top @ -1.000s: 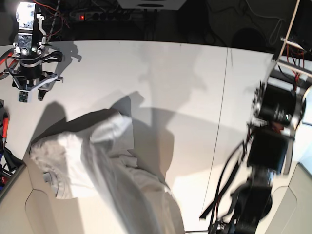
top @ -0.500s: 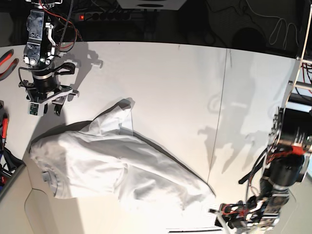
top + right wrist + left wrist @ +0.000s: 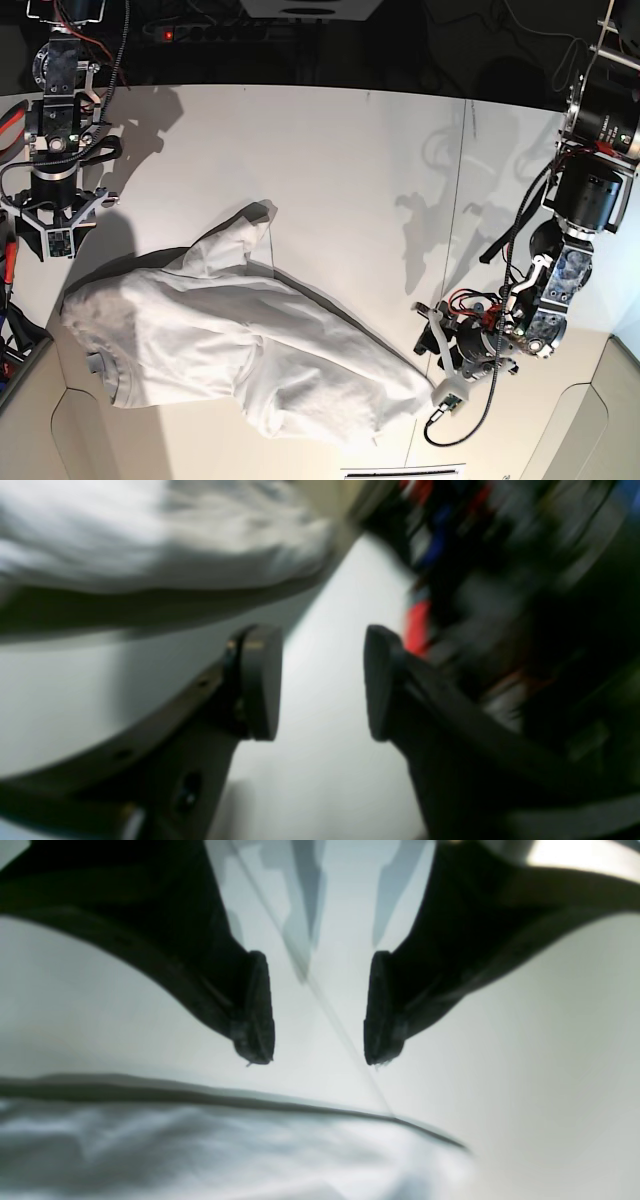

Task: Layout the t-shirt on the table in an organized manner, then fold the t-shirt properly
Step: 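Lower the right gripper onto the shirt and grasp a second edge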

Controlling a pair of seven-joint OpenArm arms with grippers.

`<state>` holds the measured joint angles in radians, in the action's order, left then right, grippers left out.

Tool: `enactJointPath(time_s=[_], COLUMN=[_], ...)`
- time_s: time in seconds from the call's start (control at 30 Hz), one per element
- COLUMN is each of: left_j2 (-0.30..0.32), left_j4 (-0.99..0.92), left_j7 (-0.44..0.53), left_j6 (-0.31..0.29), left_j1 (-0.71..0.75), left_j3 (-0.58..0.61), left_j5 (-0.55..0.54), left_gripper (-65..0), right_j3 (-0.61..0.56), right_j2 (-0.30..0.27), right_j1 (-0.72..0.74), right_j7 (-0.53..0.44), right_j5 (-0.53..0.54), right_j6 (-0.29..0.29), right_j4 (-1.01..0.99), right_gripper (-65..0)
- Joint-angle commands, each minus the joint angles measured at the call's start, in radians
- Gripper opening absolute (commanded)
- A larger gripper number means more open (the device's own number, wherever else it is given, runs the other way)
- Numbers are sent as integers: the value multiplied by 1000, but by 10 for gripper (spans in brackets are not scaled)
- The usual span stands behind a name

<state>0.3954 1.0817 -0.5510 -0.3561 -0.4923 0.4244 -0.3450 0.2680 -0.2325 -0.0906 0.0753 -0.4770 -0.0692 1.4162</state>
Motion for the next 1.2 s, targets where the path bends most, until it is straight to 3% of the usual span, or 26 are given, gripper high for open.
enactJointPath(time_s=[0.0, 0.07, 0.17, 0.33, 0.63, 0.7, 0.77, 0.8, 0.9, 0.97, 1.07, 1.17], left_j2=[-5, -29, -64, -118, -132, -131, -131, -131, -129, -111, -77, -44], left_j4=[20, 19, 19, 20, 19, 19, 19, 18, 16, 16, 15, 14], left_j7=[16, 16, 20, 28, 26, 26, 33, 49, 139, 220, 321, 361], left_j6=[5, 5, 5, 5, 5, 5, 5, 5, 5, 9, 81, 166], left_j1=[-16, 7, 16, 10, 13, 14, 14, 16, 20, 18, 10, -15], left_j3=[-8, -8, -8, -8, -8, -8, -8, -8, -8, 6, 95, 270], left_j5=[8, 28, 31, 33, 97, 122, 174, 223, 416, 496, 578, 695], left_gripper=[-324, -324, -324, -324, -324, -324, -324, -324, -324, -324, -324, -324], right_j3=[2, -19, -83, -208, -403, -435, -450, -453, -453, -453, -453, -453], right_j2=[-27, -63, -120, -192, -204, -201, -196, -193, -193, -193, -193, -191], right_j1=[16, 21, 43, 150, 414, 462, 501, 517, 537, 536, 530, 527], right_j7=[-23, -22, -17, -6, -8, -7, -6, -4, 0, 0, 0, 0], right_j5=[-55, -158, -246, -294, -293, -293, -288, -263, -163, -162, -162, -162], right_j6=[-32, -84, -109, -127, -126, -126, -126, -123, -81, -69, -69, -69], right_j4=[18, 17, -1, -136, -449, -505, -557, -579, -624, -625, -625, -625], right_gripper=[-385, -385, -385, -385, -386, -441, -607, -650, -650, -650, -650, -650])
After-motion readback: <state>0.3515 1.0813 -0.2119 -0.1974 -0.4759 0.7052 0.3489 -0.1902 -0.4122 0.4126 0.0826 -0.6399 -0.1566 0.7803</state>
